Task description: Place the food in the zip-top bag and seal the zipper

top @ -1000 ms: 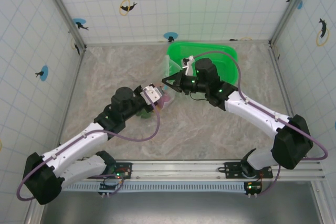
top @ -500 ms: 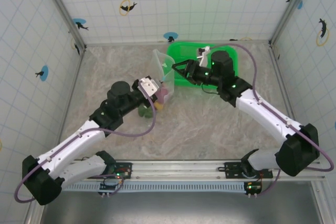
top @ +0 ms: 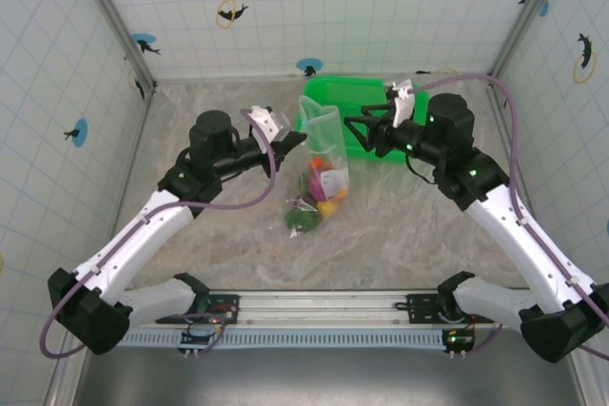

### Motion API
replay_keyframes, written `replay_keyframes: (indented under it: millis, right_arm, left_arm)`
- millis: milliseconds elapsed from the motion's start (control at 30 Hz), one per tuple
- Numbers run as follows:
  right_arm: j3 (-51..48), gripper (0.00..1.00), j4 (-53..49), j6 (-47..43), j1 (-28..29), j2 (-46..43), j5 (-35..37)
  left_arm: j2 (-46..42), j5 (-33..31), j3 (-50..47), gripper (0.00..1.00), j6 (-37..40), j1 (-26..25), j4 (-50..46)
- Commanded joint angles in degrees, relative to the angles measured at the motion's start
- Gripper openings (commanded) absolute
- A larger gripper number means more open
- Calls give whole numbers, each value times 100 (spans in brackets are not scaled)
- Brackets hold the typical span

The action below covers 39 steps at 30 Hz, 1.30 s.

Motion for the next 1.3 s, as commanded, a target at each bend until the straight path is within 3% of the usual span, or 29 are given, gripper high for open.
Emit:
replay_keyframes:
  millis: [0,100,333,600,1133,1267]
  right_arm:
    - [-117,57,166,-1466,83,-93,-308]
    - [-279,54,61,-2409,203,-255,-968]
    - [24,46,-552,-3929,388,-127,-1715]
    - [581,43,-1575,-5450,830,329,-1731]
    - [1557,39,-2396,-5802,1203,1343,-1837]
    - [1550,27,-2435,-5820,1227,1383,-1806]
  left_arm:
    - [82,891,400,0,-33,34,-127]
    - [130,1072,518,0,126,30,-283]
    - [226,1672,127,0,362,45,-277]
    - [-12,1777,-464,0,886,38,-376]
    - [-421,1720,-854,0,882,40,-263]
    - [-477,1705,-903,0,872,46,-241]
